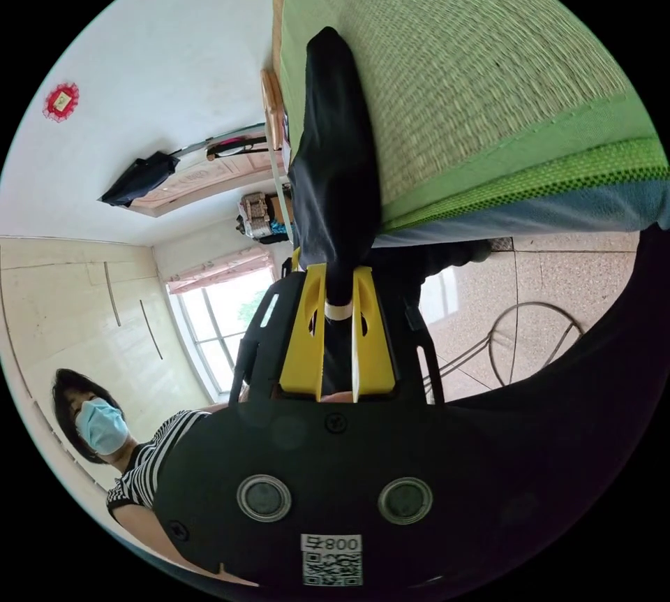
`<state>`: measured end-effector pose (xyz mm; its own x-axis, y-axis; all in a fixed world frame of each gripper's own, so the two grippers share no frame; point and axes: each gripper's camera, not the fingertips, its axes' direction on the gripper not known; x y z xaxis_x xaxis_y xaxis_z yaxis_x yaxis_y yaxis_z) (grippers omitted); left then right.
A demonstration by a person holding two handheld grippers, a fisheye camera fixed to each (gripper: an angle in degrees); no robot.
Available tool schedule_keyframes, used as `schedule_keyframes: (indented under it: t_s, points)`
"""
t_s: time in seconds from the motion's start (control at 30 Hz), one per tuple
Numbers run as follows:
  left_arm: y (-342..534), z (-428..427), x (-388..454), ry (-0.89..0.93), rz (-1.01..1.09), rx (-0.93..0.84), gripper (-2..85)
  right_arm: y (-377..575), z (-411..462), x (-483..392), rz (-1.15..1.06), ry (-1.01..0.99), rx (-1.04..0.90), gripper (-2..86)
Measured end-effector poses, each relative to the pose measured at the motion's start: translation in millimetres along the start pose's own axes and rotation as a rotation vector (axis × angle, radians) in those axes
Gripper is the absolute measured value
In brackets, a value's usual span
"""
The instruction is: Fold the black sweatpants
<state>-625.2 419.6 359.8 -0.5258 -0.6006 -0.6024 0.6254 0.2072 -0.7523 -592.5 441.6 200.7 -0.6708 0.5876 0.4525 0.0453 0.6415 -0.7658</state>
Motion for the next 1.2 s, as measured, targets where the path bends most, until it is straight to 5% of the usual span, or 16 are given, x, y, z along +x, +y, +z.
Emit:
schedule_keyframes:
  t_s: [1.2]
  points:
    - [16.2,13.6,-13.6,-0.002,0.002,0.005,6.8,41.6,-3.3,43.0,0.023,-0.099,0.002,6.2]
